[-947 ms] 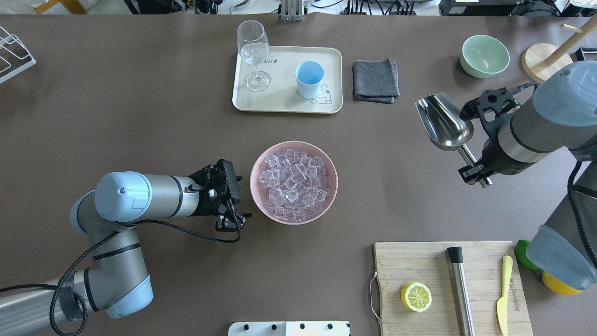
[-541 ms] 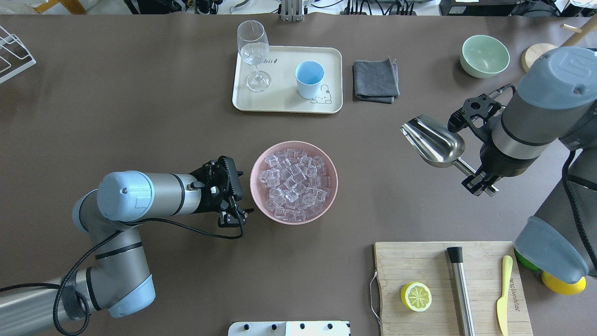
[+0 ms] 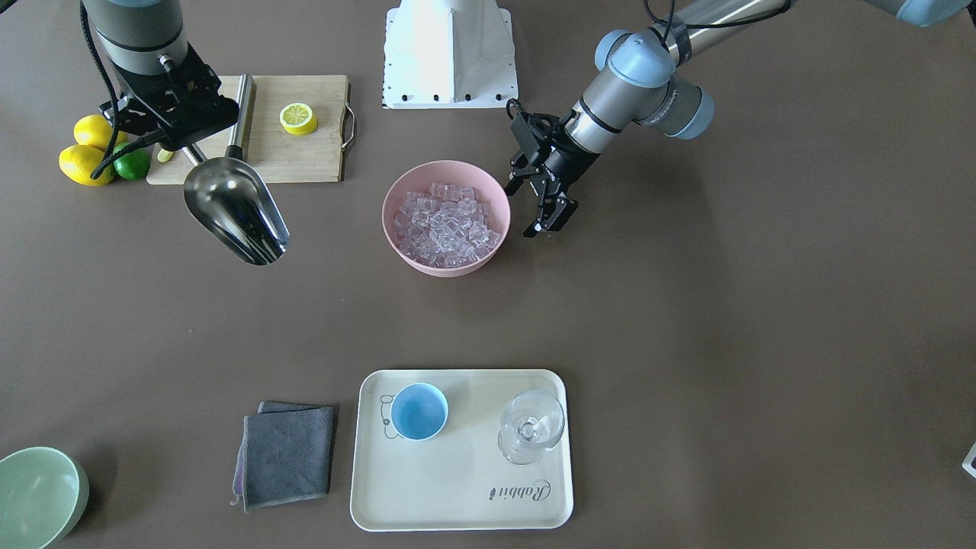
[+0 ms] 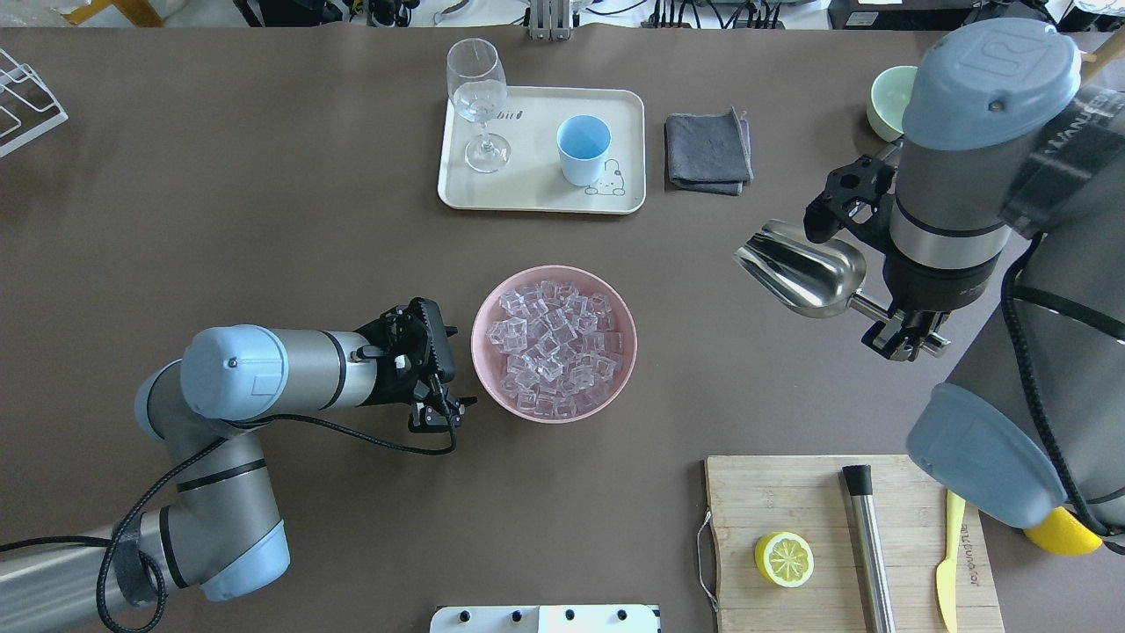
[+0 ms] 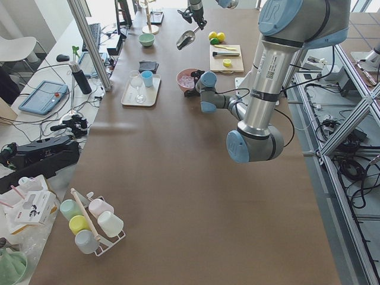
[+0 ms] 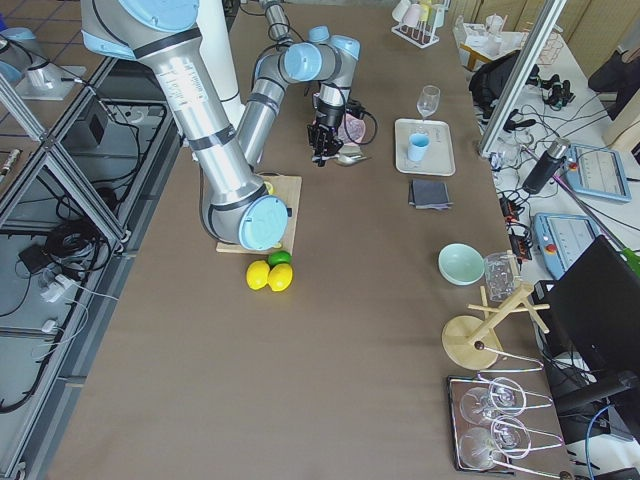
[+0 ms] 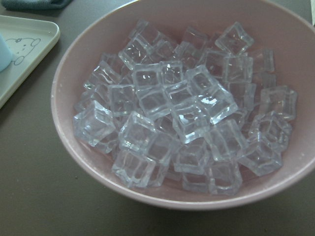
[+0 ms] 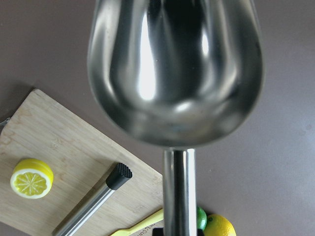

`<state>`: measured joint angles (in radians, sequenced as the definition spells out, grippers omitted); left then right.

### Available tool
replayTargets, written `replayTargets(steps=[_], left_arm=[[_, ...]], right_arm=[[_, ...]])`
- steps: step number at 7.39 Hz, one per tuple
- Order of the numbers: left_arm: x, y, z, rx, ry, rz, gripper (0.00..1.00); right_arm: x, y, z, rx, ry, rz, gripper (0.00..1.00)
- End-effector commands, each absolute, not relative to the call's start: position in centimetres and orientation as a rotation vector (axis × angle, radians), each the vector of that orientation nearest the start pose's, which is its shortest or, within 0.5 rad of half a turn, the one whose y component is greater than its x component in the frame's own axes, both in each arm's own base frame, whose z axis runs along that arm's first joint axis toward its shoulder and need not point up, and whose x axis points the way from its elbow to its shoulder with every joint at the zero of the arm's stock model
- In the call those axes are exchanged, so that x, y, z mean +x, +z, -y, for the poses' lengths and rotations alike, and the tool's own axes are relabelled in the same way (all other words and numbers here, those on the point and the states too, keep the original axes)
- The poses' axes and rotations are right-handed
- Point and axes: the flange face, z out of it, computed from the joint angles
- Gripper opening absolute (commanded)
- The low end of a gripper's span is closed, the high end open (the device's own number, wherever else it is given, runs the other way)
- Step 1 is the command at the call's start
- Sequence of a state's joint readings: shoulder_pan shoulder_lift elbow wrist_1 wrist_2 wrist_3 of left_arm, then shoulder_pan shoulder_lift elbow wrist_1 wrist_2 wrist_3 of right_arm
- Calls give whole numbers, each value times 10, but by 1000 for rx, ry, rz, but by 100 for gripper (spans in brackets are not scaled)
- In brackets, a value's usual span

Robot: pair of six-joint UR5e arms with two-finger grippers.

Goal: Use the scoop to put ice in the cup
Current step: 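Lift the scoop with the right gripper and carry it toward the bowl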

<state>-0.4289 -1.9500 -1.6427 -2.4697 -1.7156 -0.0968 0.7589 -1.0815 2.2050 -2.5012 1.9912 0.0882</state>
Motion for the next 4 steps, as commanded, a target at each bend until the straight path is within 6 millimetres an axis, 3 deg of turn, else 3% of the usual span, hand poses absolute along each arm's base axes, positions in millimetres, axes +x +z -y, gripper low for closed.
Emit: replayTargets(steps=[1,2,4], left_arm=[[519,316,367,1089,968,-927,98],[520,316,368,1089,967,-925,98],[521,316,364,1098,972,-937,98]], right_arm=[[-325,200,398,-26,-996,454,0],[-349,185,395,-62,-1047,439,0],[-376,152,389,-167,-1111,337,0]])
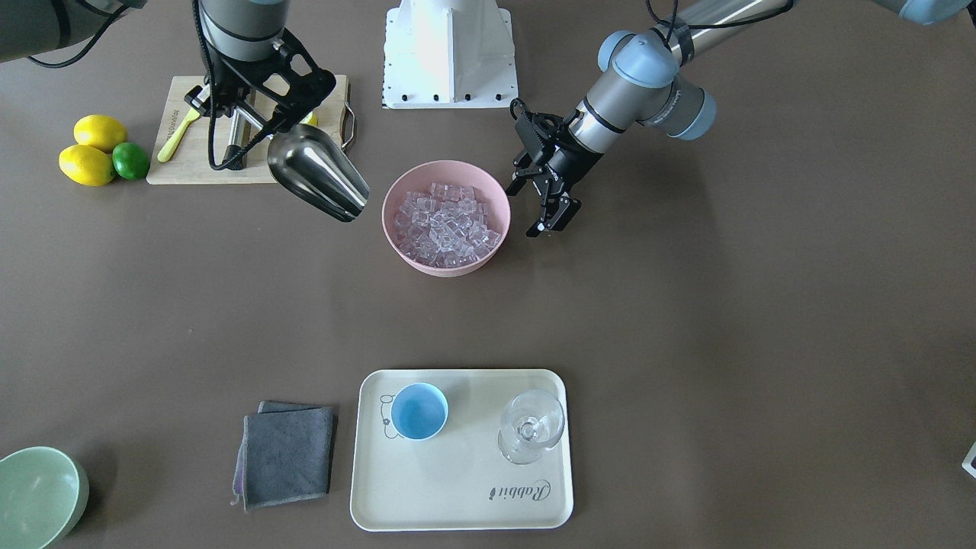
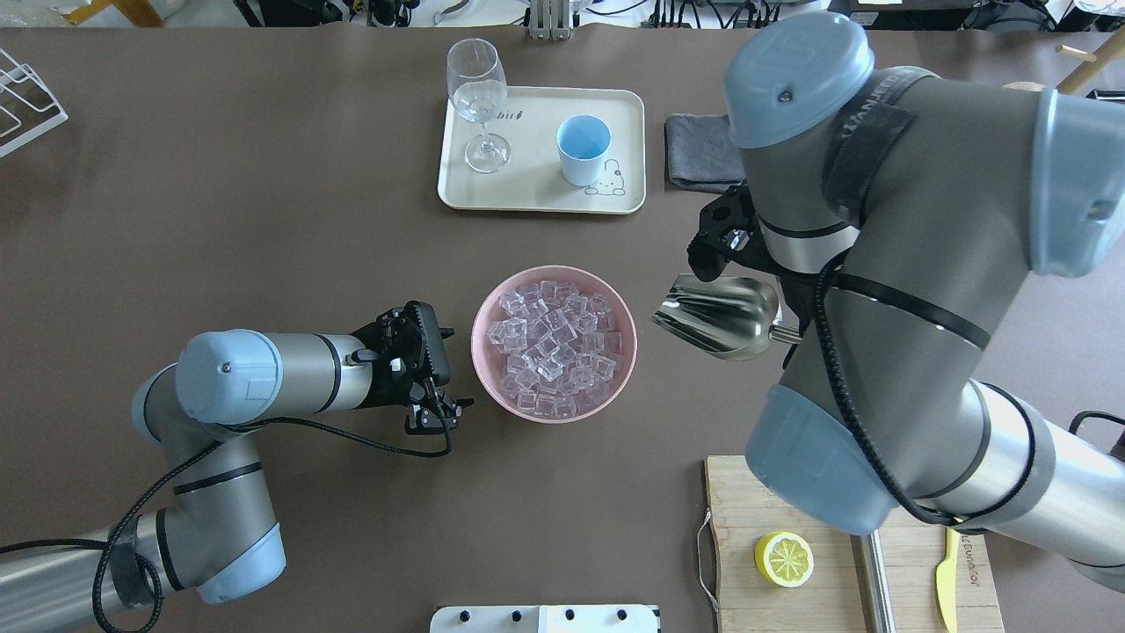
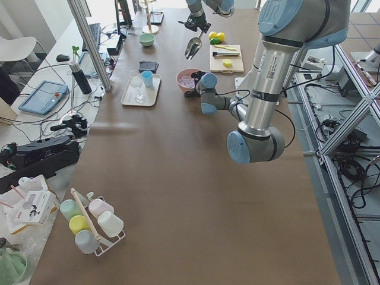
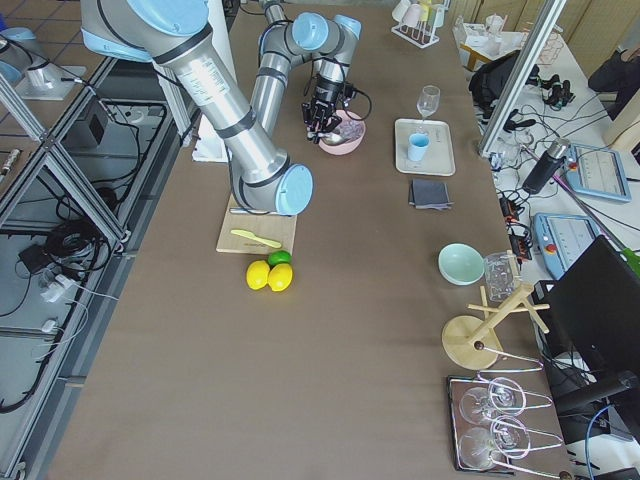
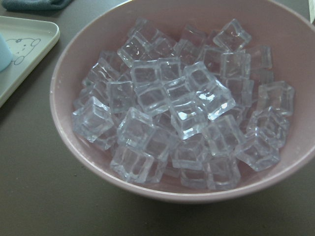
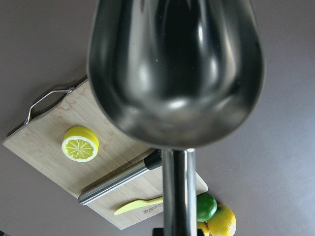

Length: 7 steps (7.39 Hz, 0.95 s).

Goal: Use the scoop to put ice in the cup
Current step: 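Lift the scoop with the right gripper and carry it toward the bowl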

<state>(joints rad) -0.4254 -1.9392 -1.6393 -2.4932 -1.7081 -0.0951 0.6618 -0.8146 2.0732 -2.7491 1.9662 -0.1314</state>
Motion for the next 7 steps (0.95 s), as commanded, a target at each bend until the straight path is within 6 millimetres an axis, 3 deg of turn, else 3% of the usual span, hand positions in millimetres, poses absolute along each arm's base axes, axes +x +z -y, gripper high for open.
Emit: replayTargets(steps=[1,2,6,7], left_arm=[[522,317,364,1101,974,-939,98],[522,318,364,1098,974,-940,98],[522,323,362,1089,980,-942,98],[521,323,362,1090,980,-943,98]], right_arm=[[-389,131,388,-240,-1146,292,0],[-406,110,388,-312,-1155,239,0],[-457,88,423,-435,-1241,104,0],[-466,91,425,-449,-1249,80,0]])
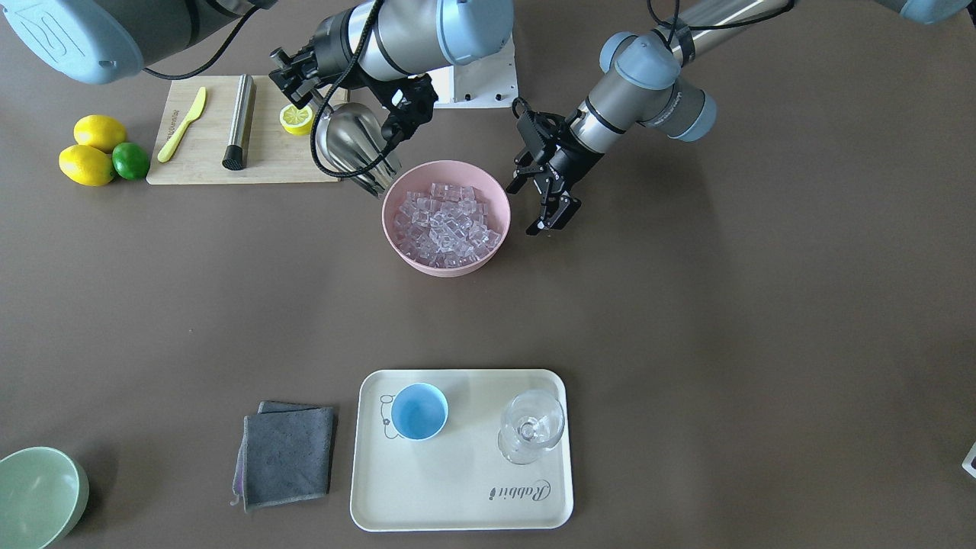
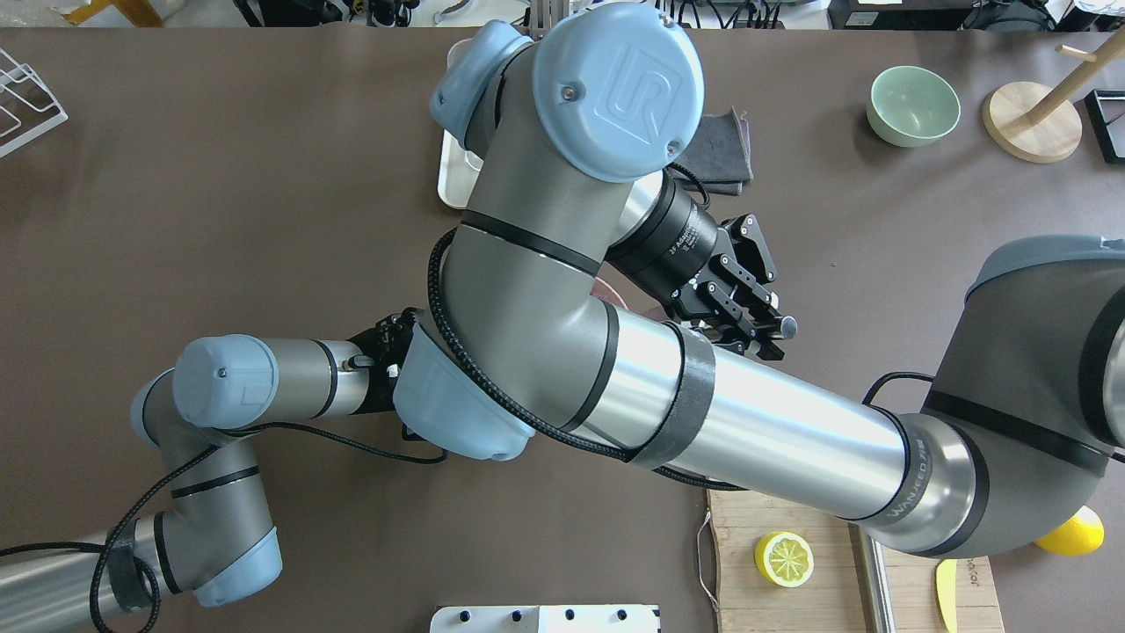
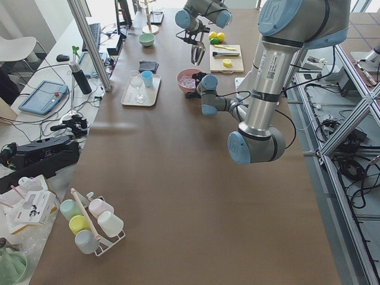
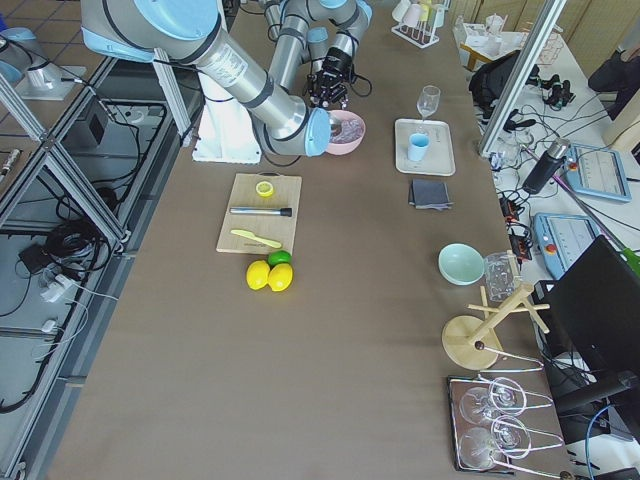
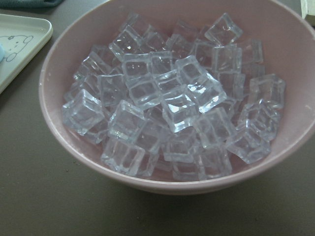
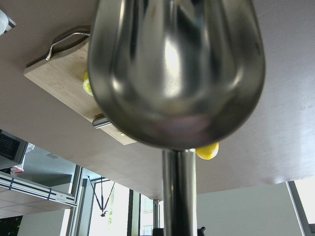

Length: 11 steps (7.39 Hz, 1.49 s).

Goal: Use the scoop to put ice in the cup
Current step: 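Rotate the scoop and lower it into the ice with the right gripper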

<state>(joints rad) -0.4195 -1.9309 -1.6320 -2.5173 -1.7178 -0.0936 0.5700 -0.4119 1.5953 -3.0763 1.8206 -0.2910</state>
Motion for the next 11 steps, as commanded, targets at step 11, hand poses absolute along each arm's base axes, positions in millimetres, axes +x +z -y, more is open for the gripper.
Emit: replayTargets(steps=[11], left_arm=[[517,342,361,1136,964,-966,98]], right_arm=[[-534,119,424,-433,-1319,31,0]])
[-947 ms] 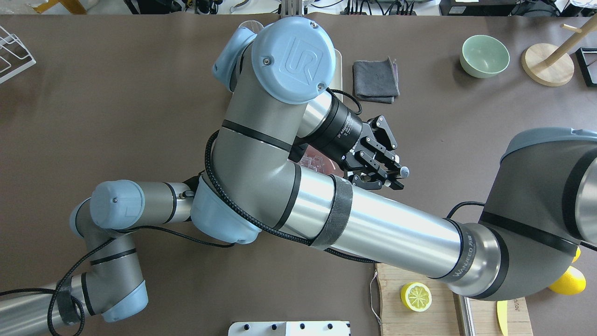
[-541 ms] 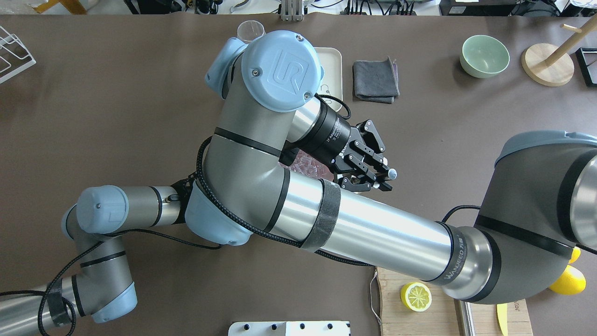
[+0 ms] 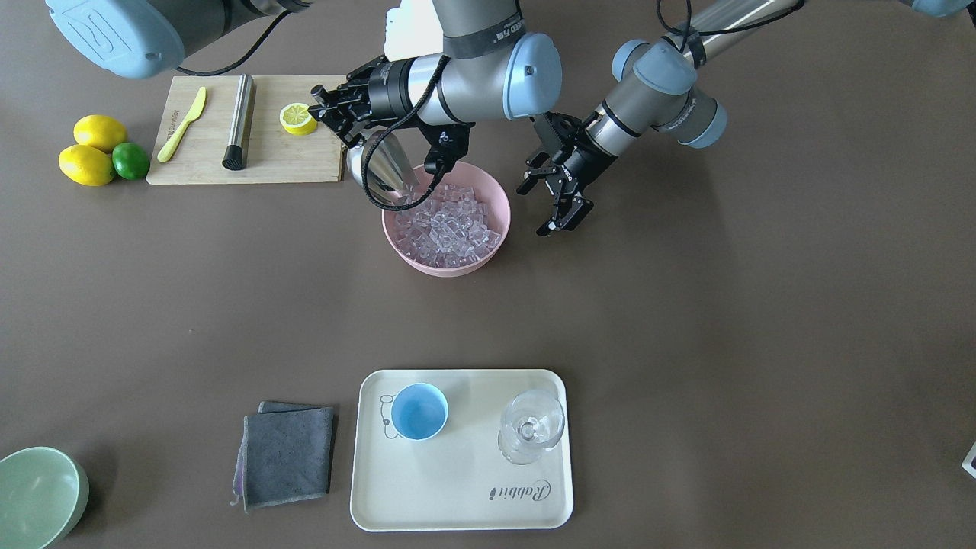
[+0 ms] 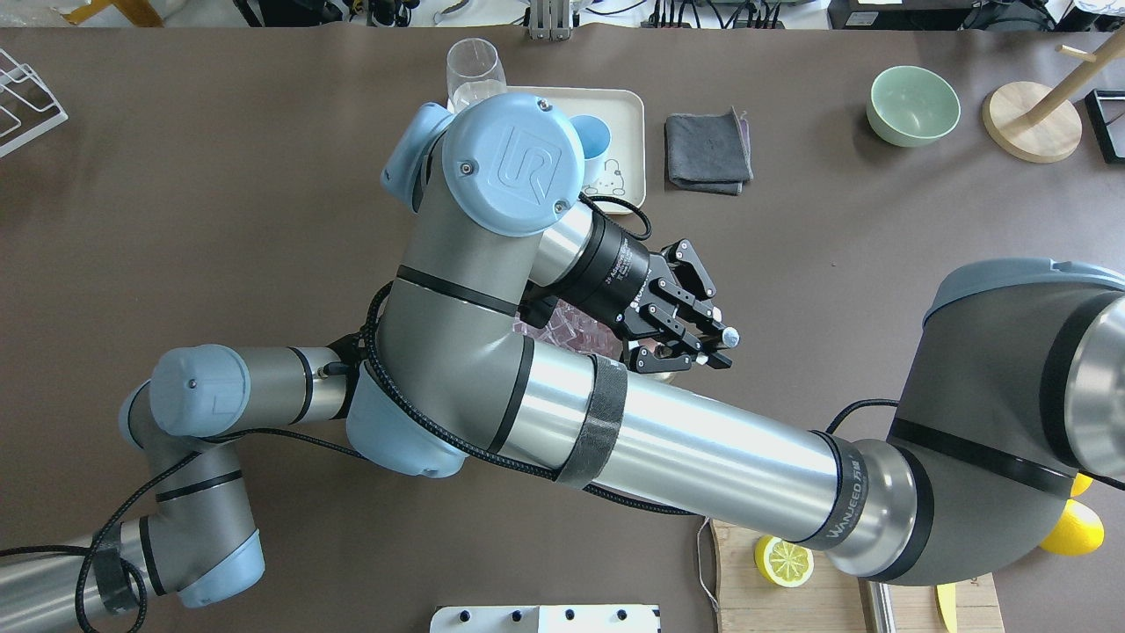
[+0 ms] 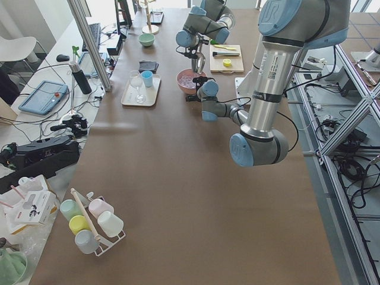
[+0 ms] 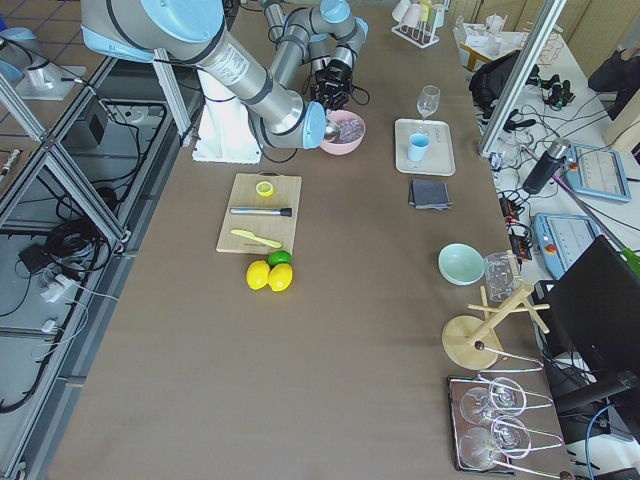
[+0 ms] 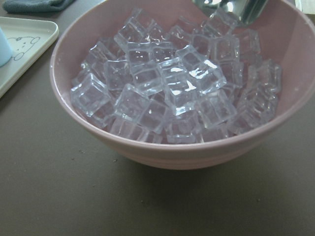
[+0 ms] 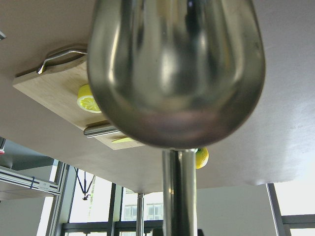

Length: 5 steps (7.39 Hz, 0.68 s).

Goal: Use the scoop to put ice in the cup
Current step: 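Rotate the scoop and lower it into the ice with the right gripper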

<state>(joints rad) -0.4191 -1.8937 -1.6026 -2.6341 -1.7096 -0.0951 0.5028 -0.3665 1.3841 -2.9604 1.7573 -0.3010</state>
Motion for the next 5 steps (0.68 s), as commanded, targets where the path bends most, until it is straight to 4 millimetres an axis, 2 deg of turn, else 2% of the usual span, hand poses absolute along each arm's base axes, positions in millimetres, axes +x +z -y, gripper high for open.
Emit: replayTargets(steps=[1,5], left_arm=[[520,339,362,1140,963,-969,98],[525,328,366,1128,966,-968,98]], right_arm=[[-538,120,426,-424,-1321,35,0],[-555,142,434,-324,-1335,78,0]])
